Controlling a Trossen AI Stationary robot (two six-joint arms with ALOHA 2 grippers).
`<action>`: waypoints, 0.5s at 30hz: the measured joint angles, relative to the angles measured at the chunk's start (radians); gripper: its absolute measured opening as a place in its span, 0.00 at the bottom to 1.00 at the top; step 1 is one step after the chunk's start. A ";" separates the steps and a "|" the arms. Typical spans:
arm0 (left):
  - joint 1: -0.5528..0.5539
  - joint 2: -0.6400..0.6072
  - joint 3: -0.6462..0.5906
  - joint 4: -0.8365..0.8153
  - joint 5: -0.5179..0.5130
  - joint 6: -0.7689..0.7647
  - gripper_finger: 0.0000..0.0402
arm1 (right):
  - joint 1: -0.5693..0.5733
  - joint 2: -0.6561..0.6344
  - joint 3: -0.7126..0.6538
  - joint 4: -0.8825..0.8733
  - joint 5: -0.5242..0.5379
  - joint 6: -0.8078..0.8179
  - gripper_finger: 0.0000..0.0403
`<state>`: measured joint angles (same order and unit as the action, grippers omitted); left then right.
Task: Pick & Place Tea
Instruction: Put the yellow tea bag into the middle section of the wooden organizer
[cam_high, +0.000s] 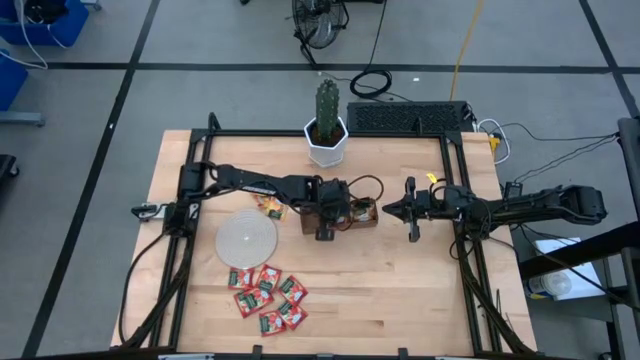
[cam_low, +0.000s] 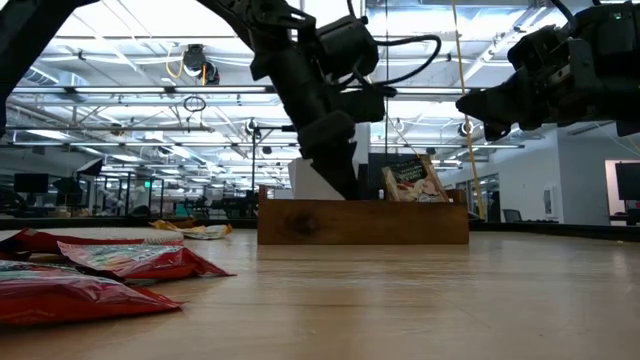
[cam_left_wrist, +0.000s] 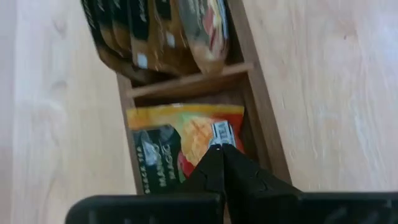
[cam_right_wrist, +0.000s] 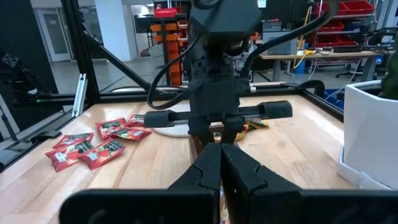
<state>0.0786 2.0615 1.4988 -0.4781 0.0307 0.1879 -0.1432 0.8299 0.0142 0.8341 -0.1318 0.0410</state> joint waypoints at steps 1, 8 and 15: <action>0.000 0.000 0.000 0.004 0.000 0.000 0.00 | 0.000 0.000 0.000 0.000 0.000 0.000 0.00; 0.007 0.023 0.000 0.001 0.045 -0.015 0.00 | 0.000 0.000 0.000 0.000 0.000 0.000 0.00; 0.004 0.067 0.001 0.024 0.101 -0.041 0.00 | 0.000 -0.001 0.000 0.001 0.000 0.000 0.00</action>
<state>0.0828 2.1290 1.5002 -0.4545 0.1313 0.1468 -0.1432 0.8293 0.0143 0.8352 -0.1318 0.0406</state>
